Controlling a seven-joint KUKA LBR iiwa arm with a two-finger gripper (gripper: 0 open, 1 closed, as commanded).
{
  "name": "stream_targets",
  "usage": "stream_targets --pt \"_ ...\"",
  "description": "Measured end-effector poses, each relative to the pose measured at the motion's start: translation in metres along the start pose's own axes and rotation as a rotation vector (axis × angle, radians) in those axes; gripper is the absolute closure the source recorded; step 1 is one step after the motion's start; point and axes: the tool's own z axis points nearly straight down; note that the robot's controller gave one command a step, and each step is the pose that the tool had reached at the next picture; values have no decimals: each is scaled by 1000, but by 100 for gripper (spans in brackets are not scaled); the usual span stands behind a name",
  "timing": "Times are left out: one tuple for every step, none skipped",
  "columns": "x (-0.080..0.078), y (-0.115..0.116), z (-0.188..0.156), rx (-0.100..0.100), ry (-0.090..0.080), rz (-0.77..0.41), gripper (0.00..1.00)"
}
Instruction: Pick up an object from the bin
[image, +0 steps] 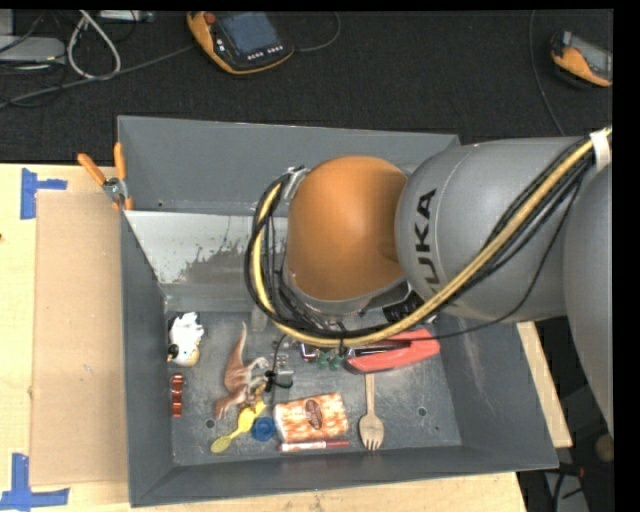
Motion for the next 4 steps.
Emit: stream_targets --pt "-2 -1 -4 -2 -8 4 0" --pt "5 -35 41 -2 -9 -82 0" --pt "17 -49 84 -4 -10 41 0" --pt "34 -74 114 -1 -5 35 0"
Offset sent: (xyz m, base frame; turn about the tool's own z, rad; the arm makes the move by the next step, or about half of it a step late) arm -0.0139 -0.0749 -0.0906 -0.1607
